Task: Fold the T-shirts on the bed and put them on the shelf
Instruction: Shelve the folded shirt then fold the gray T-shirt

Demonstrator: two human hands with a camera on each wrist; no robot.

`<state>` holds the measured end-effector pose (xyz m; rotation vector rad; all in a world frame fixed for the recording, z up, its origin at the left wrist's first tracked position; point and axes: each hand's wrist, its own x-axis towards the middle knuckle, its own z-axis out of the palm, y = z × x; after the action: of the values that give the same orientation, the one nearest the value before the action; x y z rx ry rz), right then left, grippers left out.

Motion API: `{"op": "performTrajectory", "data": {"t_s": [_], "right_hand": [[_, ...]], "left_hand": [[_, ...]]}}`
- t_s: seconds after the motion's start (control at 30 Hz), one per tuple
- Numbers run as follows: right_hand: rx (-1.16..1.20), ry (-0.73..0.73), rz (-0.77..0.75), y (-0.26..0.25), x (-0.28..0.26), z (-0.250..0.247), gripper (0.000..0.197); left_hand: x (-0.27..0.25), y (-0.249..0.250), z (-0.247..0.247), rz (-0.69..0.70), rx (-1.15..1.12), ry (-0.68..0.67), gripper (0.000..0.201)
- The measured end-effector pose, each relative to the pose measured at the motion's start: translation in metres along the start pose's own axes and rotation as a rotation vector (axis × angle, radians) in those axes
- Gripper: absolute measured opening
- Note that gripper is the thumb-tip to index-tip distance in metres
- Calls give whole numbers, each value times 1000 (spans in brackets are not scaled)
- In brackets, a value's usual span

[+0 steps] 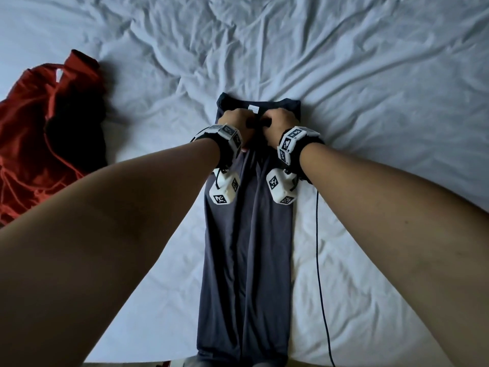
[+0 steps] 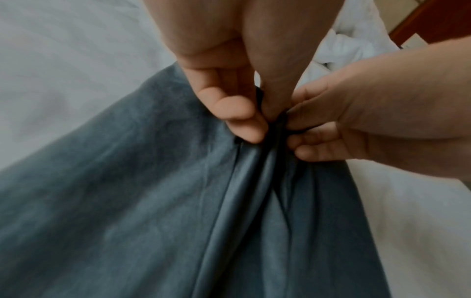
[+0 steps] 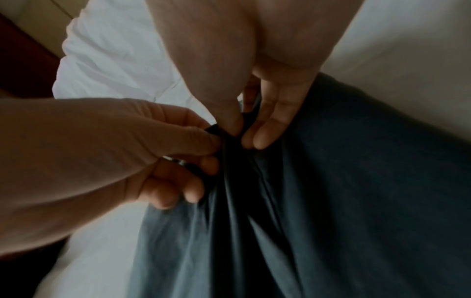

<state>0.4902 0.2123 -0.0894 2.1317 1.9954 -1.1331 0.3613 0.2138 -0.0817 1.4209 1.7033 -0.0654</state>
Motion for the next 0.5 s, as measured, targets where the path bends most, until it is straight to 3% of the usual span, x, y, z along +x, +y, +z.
{"op": "performTrajectory", "data": {"t_s": [0.2, 0.4, 0.5], "right_hand": [[217, 181, 61, -8, 9, -7, 23], [210, 123, 75, -5, 7, -3, 30], [291, 265, 50, -9, -9, -3, 29]], "left_hand": [[14, 3, -7, -21, -191, 159, 8], [11, -1, -5, -51, -197, 117, 13], [-2, -1, -5, -52, -272, 178, 23]]}}
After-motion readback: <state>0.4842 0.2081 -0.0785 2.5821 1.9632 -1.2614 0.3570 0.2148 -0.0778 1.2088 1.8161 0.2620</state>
